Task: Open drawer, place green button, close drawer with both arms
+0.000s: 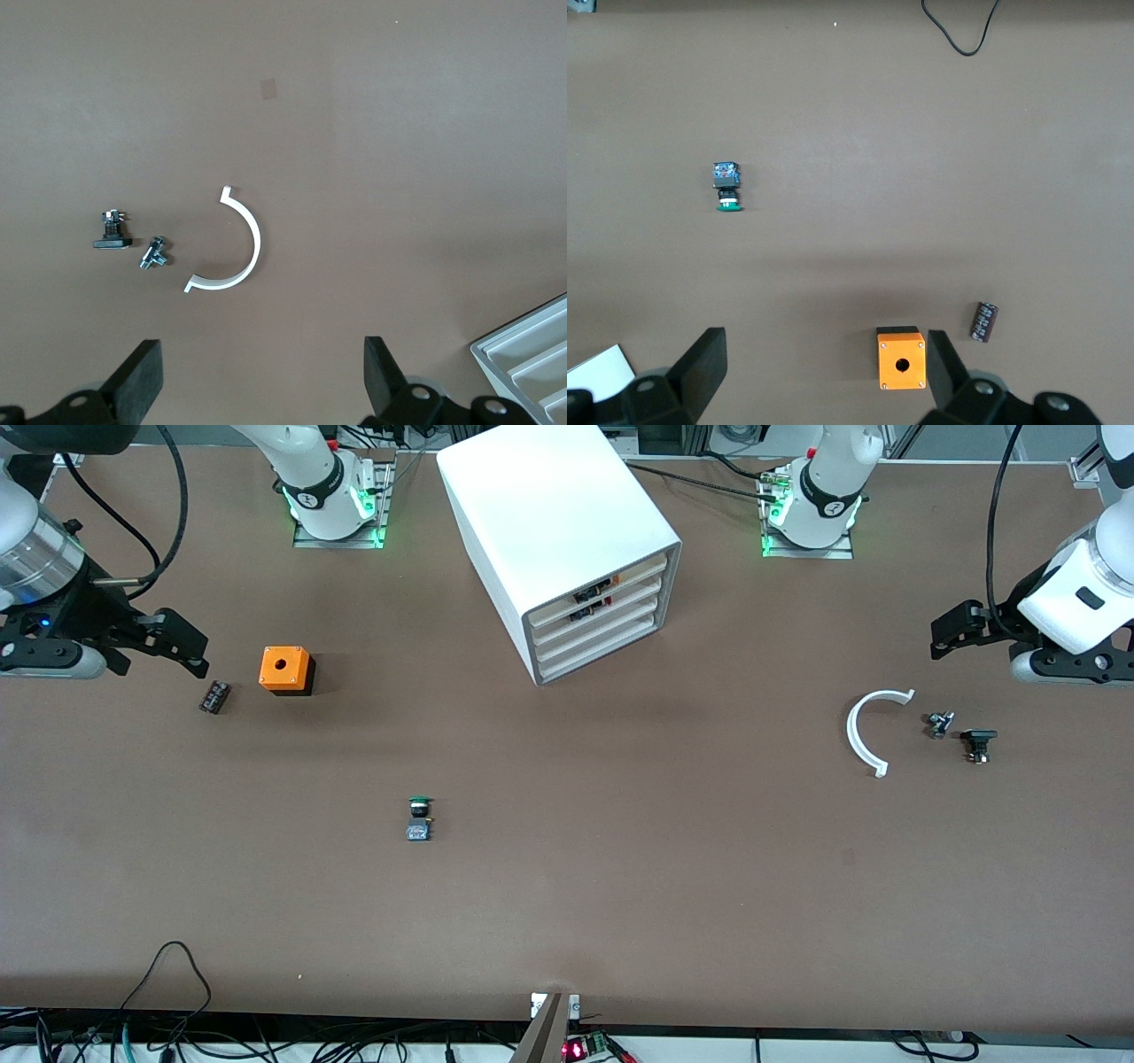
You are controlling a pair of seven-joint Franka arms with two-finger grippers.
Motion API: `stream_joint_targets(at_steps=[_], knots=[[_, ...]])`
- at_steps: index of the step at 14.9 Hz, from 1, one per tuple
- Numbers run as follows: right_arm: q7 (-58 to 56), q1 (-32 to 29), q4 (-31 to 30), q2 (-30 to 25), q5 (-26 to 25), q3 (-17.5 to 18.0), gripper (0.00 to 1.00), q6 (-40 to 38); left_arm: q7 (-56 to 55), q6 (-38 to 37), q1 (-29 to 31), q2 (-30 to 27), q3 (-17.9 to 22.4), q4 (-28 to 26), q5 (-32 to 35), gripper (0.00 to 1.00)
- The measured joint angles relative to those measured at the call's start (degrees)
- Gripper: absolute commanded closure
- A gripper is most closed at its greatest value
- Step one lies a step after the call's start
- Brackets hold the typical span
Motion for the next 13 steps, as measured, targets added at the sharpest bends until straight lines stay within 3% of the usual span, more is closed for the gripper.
stream_joint_targets(at_steps=[7,11,13], knots=[[0.0,1.9,0.4,7.4,0.0,0.1,0.00,4.2,0.1,-4.0,0.0,0.8,0.0,0.0,-0.8,0.00],[0.1,4.6,0.4,11.8,0.5,0.2,0.00,10.6,1.4,-7.8,-0.9,4.2,-0.5,-0.2,-9.1,0.00],[0.1,5.3,0.4,14.1,3.6,0.3,0.00,12.8,3.2,-8.0,-0.9,7.4,-0.5,-0.4,-15.7,0.00]])
